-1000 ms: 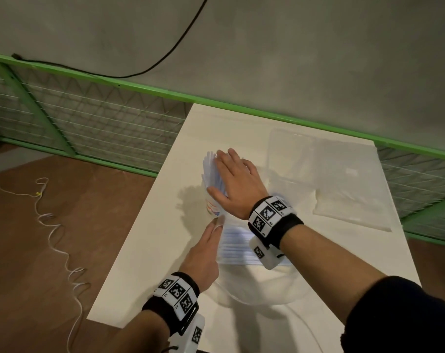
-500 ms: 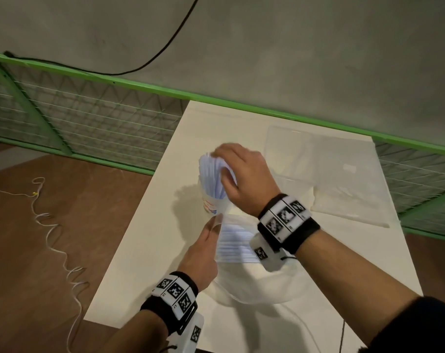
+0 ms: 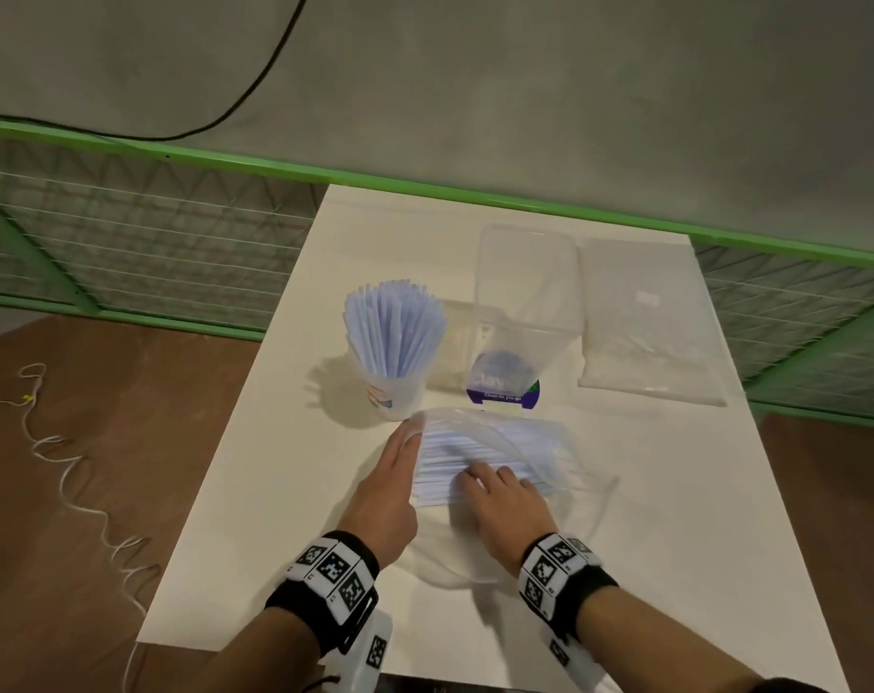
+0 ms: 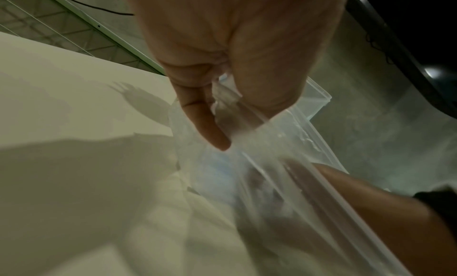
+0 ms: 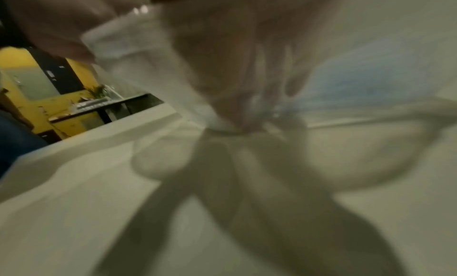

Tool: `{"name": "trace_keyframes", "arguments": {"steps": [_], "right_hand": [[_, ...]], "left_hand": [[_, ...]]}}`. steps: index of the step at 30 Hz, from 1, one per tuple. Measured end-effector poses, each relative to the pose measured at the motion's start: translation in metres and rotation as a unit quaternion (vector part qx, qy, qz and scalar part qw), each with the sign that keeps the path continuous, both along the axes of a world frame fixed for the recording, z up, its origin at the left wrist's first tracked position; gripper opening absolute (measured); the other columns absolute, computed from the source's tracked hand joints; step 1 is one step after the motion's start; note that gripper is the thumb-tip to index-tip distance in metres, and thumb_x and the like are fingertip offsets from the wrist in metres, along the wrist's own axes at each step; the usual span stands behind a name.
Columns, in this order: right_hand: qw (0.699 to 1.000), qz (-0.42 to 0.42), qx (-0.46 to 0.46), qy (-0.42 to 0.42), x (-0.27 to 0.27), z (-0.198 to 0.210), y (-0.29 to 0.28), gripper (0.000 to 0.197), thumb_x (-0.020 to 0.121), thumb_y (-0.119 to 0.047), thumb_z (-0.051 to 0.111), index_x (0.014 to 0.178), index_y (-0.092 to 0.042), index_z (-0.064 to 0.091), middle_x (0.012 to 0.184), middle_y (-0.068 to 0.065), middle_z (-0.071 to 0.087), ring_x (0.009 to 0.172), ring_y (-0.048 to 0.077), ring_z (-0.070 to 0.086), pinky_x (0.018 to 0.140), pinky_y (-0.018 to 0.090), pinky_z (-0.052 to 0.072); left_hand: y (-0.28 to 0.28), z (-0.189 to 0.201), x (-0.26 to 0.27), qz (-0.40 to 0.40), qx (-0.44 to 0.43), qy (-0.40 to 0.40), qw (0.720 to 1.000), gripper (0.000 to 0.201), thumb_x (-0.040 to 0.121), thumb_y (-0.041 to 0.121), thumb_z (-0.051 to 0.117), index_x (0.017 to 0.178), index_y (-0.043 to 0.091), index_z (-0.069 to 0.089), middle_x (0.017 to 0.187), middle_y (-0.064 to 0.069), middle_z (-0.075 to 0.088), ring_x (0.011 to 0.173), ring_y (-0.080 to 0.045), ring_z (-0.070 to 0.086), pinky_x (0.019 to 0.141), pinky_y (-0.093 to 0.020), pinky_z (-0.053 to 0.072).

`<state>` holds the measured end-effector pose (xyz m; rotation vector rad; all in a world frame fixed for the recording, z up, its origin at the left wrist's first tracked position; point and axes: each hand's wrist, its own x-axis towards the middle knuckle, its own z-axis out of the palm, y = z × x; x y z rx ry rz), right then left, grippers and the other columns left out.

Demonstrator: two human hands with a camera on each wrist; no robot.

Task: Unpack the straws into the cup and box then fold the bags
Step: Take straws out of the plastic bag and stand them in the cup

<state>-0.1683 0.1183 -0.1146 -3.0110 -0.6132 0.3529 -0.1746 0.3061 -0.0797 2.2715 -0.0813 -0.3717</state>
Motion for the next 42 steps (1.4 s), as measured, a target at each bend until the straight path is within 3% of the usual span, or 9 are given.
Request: {"name": "trace_keyframes", "arguments": {"steps": [7,12,18,23,26,29,32,35,42], "right_hand": [[0.999,-0.020,-0.016,-0.028,0.001,-0.006,0.005,0.045,0.050,-0.017,0.089,0.091,-0.023,0.071,0.088,-0.003,0.067,0.074,0.023,0.066,0.056,0.036,0.054],[0.999,-0.019,-0.025,-0.033,0.003,-0.009,0.004,0.039,0.048,-0.018,0.090,0.080,-0.023,0.070,0.086,-0.004,0.067,0.075,0.023,0.066,0.058,0.036,0.054],[0.998,-0.028,-0.017,-0.047,0.003,-0.009,0.005,0.051,0.049,-0.019,0.089,0.096,-0.021,0.071,0.085,-0.003,0.070,0.074,0.023,0.067,0.061,0.038,0.055],[0.997,-0.022,-0.030,-0.073,0.005,-0.007,0.007,0.040,0.046,-0.018,0.089,0.082,-0.022,0.071,0.084,-0.004,0.068,0.074,0.022,0.066,0.061,0.036,0.054],[0.997,-0.033,-0.039,-0.052,0.005,-0.006,0.008,0.034,0.054,-0.018,0.087,0.085,-0.022,0.072,0.091,-0.003,0.069,0.081,0.022,0.066,0.066,0.038,0.054],[0.998,-0.032,-0.042,-0.020,0.005,-0.005,0.010,0.027,0.078,-0.014,0.069,0.105,-0.019,0.067,0.110,0.001,0.067,0.101,0.027,0.062,0.083,0.044,0.050],[0.998,-0.029,-0.043,-0.020,0.006,-0.004,0.009,0.034,0.089,-0.014,0.054,0.123,-0.017,0.058,0.120,0.004,0.064,0.112,0.030,0.057,0.093,0.045,0.043],[0.999,-0.025,-0.040,-0.011,0.007,-0.005,0.008,0.041,0.094,-0.015,0.046,0.135,-0.017,0.049,0.130,0.005,0.058,0.121,0.031,0.050,0.100,0.046,0.037],[0.999,-0.026,-0.043,0.001,0.011,-0.003,0.010,0.037,0.092,-0.013,0.047,0.128,-0.017,0.053,0.134,0.004,0.053,0.123,0.029,0.045,0.101,0.043,0.034]], "left_hand": [[-0.001,-0.001,0.000,0.000,0.002,-0.005,1.000,0.103,0.075,-0.022,0.041,0.158,0.030,0.010,0.162,0.027,0.002,0.145,0.000,0.024,0.105,-0.011,0.027],[0.000,0.000,-0.002,0.002,-0.001,-0.005,1.000,0.104,0.074,-0.022,0.040,0.158,0.031,0.010,0.162,0.025,0.004,0.144,-0.002,0.027,0.103,-0.010,0.026],[0.001,0.002,-0.002,0.000,0.004,-0.010,1.000,0.104,0.072,-0.022,0.039,0.159,0.027,0.012,0.163,0.022,0.005,0.145,-0.004,0.027,0.104,-0.011,0.028],[0.001,0.005,-0.003,0.000,0.000,-0.013,1.000,0.104,0.071,-0.022,0.039,0.158,0.029,0.014,0.162,0.023,0.007,0.142,-0.007,0.033,0.105,-0.017,0.035],[0.002,0.004,-0.002,-0.002,0.001,-0.016,1.000,0.103,0.071,-0.022,0.039,0.158,0.029,0.015,0.162,0.024,0.007,0.143,-0.006,0.032,0.107,-0.018,0.036],[0.003,0.004,-0.003,-0.004,0.000,-0.016,1.000,0.103,0.071,-0.022,0.038,0.158,0.028,0.015,0.162,0.024,0.006,0.144,-0.004,0.029,0.107,-0.015,0.031],[0.003,0.005,-0.003,-0.004,0.004,-0.012,1.000,0.102,0.072,-0.022,0.038,0.158,0.027,0.014,0.162,0.024,0.005,0.144,-0.004,0.029,0.110,-0.020,0.036],[0.003,0.009,-0.003,-0.005,0.002,-0.011,1.000,0.103,0.072,-0.022,0.037,0.158,0.028,0.013,0.162,0.024,0.004,0.145,-0.003,0.028,0.109,-0.017,0.034],[0.004,0.014,-0.003,-0.006,0.002,-0.004,1.000,0.104,0.071,-0.021,0.038,0.158,0.029,0.012,0.162,0.024,0.004,0.141,-0.008,0.036,0.104,-0.023,0.041]]}}
